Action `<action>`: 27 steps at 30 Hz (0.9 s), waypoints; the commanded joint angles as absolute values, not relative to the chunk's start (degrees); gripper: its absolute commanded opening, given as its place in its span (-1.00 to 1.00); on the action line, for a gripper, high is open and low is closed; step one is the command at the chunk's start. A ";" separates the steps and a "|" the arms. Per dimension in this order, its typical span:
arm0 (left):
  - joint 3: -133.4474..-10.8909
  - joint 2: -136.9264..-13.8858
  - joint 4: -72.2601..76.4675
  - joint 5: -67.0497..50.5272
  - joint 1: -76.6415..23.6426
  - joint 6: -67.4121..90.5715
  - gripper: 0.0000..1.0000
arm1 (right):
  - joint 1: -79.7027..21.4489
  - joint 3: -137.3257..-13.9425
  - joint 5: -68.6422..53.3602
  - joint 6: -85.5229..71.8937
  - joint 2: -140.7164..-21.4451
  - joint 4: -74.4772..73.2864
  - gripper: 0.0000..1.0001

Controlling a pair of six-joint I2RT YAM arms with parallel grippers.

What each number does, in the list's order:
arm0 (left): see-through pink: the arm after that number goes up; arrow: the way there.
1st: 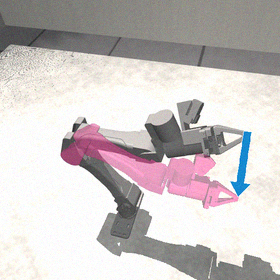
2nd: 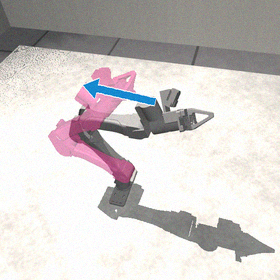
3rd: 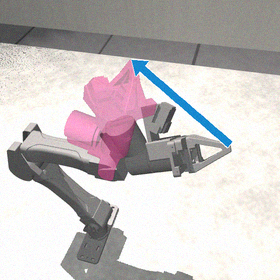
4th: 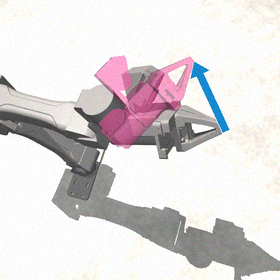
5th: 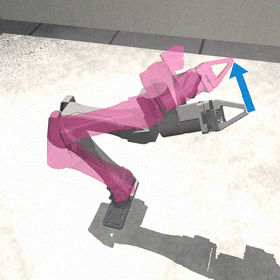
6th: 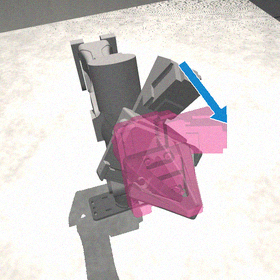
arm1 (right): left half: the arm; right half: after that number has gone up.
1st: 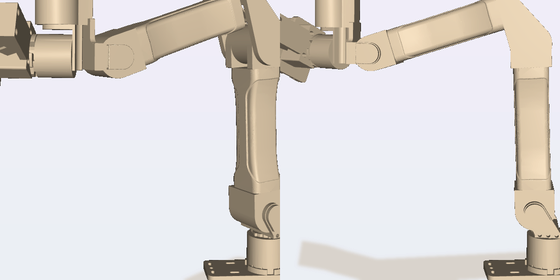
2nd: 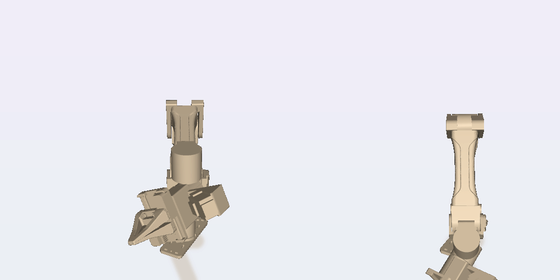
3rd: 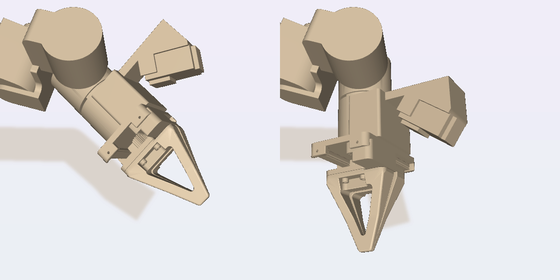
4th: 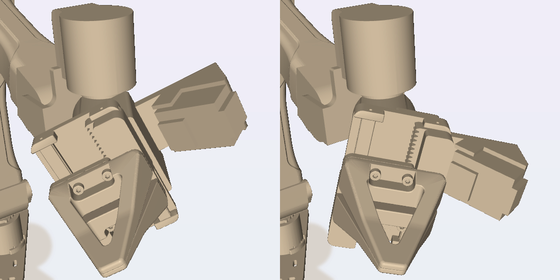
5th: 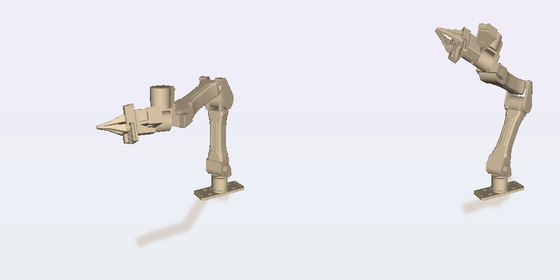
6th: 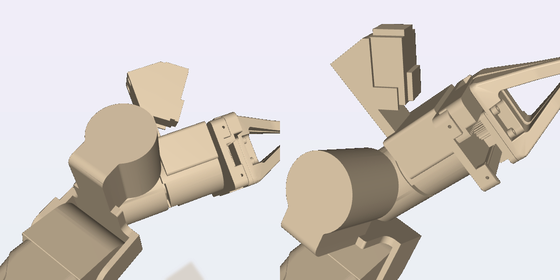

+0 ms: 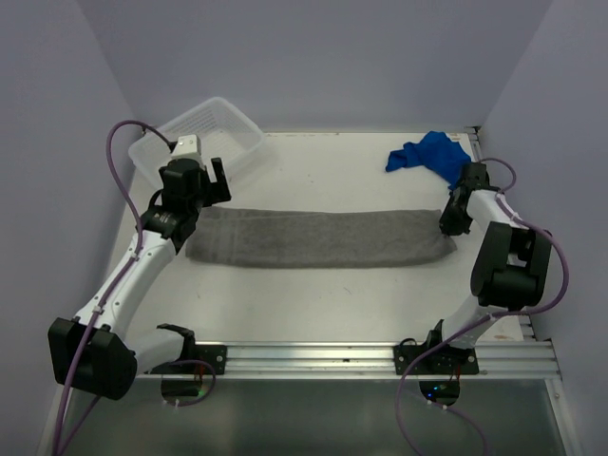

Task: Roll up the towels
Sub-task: Fold the towel

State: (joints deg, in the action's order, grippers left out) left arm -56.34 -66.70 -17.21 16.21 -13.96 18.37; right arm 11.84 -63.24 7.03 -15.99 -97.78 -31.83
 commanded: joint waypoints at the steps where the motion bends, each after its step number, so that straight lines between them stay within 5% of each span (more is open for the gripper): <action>1: -56.16 -64.60 -14.59 15.29 -14.24 17.14 0.83 | 11.51 -68.55 12.21 -14.59 -92.38 -37.17 -1.00; 11: -55.99 -63.90 -14.50 14.94 -14.24 17.14 0.83 | 9.15 -72.77 22.31 -13.98 -86.31 -40.96 -1.00; 27: -55.90 -63.72 -14.41 14.50 -14.33 17.49 0.83 | -24.66 -88.76 30.49 -21.26 -92.72 -53.34 -1.00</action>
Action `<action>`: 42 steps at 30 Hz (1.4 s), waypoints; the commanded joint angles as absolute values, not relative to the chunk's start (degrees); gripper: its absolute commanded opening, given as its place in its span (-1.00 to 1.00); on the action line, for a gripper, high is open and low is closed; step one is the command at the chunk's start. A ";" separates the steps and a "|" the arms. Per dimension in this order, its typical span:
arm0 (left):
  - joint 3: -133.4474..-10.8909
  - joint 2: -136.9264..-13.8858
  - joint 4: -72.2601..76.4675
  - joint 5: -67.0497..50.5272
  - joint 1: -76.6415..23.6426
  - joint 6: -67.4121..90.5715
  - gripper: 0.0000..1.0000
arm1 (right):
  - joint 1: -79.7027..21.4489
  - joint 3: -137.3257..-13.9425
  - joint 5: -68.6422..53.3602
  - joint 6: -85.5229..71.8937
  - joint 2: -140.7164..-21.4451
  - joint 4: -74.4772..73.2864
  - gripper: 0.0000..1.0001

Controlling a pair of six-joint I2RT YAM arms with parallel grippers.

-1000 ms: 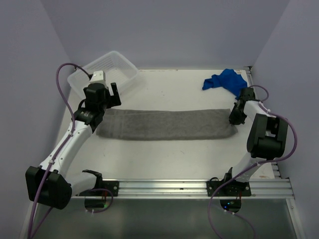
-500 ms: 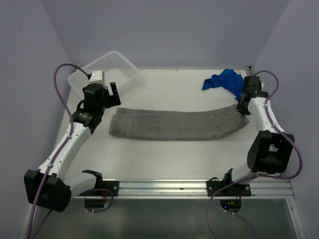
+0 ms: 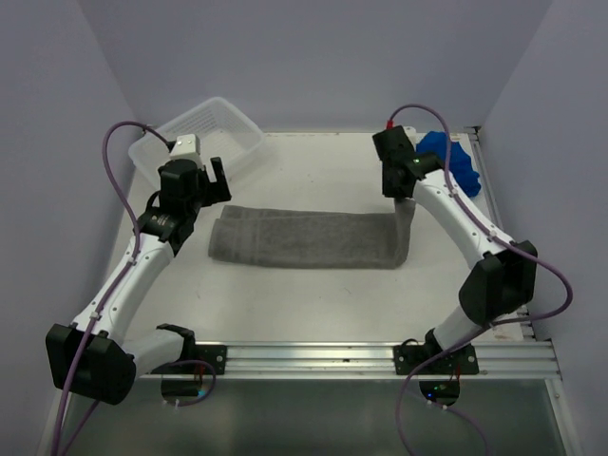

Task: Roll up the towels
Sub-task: Fold the towel

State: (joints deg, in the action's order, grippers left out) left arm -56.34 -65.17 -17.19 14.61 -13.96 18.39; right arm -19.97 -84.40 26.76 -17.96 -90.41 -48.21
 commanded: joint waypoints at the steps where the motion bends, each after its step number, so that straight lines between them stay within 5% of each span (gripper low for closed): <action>1: -55.99 -63.55 -14.59 14.85 -14.33 17.49 0.83 | -26.44 -91.64 30.93 -21.88 -94.90 -54.31 -1.00; 22: -55.11 -59.06 -14.50 20.92 -14.33 17.84 0.85 | -49.83 -135.42 19.61 -38.49 -124.01 -59.94 -1.00; 42: -55.02 -57.92 -14.50 19.86 -15.20 18.11 0.85 | -51.94 -133.42 8.44 -50.44 -134.73 -41.23 -1.00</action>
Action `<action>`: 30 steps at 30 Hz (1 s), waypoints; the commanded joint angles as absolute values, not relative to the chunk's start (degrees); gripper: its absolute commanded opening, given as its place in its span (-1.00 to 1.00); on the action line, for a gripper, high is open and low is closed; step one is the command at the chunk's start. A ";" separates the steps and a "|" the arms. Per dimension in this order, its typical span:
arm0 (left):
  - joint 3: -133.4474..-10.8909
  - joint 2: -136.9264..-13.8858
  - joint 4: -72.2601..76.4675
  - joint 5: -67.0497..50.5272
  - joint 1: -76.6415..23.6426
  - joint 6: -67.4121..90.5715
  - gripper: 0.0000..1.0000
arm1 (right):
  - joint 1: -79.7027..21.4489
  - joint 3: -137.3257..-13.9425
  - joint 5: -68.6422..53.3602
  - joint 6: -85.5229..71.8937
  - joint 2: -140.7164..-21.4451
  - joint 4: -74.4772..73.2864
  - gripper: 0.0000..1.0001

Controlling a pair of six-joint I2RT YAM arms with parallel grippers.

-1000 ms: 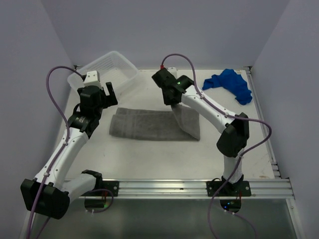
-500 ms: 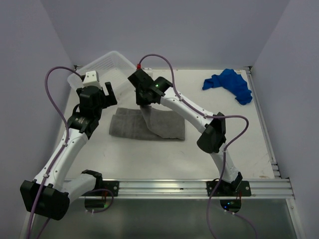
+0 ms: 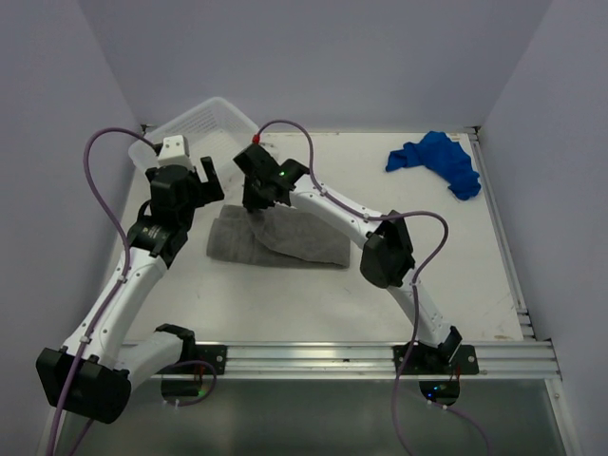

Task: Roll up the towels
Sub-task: Fold the towel

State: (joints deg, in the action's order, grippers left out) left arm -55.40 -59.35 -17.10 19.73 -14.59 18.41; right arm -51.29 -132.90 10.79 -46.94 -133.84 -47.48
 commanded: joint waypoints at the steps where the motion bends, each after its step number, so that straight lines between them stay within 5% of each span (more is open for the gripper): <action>1: -55.02 -58.09 -14.50 19.86 -15.29 18.11 0.85 | -52.03 -133.50 7.92 -50.80 -135.17 -40.61 -1.00; 30: -55.02 -57.57 -14.50 19.95 -16.35 18.28 0.85 | -54.40 -133.06 13.01 -53.44 -130.43 -34.37 -1.00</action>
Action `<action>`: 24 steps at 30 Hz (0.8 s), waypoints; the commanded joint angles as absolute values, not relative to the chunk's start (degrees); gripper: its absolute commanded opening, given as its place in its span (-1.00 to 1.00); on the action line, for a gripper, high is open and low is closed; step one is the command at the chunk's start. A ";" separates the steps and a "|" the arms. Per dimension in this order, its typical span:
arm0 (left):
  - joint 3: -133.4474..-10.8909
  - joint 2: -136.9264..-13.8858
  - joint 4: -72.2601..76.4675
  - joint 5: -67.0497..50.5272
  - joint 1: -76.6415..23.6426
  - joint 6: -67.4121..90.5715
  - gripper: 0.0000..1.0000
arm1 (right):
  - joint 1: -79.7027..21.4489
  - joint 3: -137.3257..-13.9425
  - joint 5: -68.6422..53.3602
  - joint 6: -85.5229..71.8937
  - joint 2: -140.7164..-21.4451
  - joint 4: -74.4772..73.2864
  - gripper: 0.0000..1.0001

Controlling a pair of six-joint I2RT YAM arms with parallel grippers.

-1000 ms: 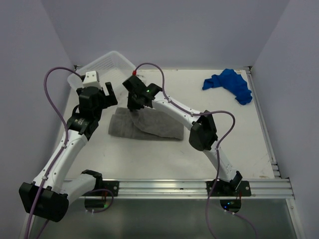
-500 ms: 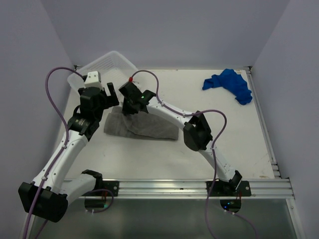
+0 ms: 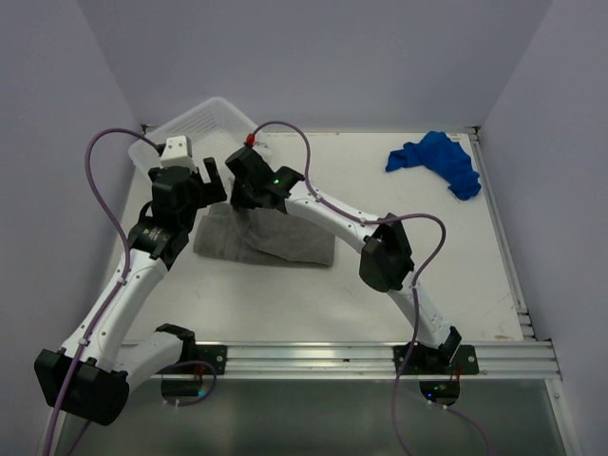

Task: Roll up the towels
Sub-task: Fold the towel

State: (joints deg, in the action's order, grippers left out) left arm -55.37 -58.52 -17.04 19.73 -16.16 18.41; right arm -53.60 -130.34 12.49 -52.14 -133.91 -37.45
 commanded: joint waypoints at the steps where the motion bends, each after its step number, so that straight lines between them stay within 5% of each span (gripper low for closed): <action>1: -55.02 -57.39 -14.50 19.95 -16.35 18.28 0.85 | -54.40 -133.07 12.31 -53.61 -131.21 -34.10 -1.00; 13: -54.84 -57.39 -14.33 19.69 -16.61 18.11 0.86 | -54.40 -135.70 6.42 -56.51 -138.95 -27.25 -0.96; 17: -54.84 -57.31 -14.41 20.12 -17.05 18.02 0.86 | -54.14 -139.56 0.98 -57.30 -144.30 -26.80 -0.21; 20: -54.84 -56.95 -14.33 20.21 -17.05 18.02 0.86 | -54.05 -140.19 -0.95 -56.87 -145.37 -26.29 0.14; 24: -54.84 -56.87 -14.33 20.22 -17.14 18.11 0.86 | -53.18 -133.97 -0.53 -55.02 -140.29 -24.70 0.20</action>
State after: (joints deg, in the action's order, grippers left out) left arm -55.02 -58.08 -17.28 20.21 -16.69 18.39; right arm -53.60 -136.07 1.52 -56.16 -145.80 -28.14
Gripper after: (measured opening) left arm 0.926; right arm 0.595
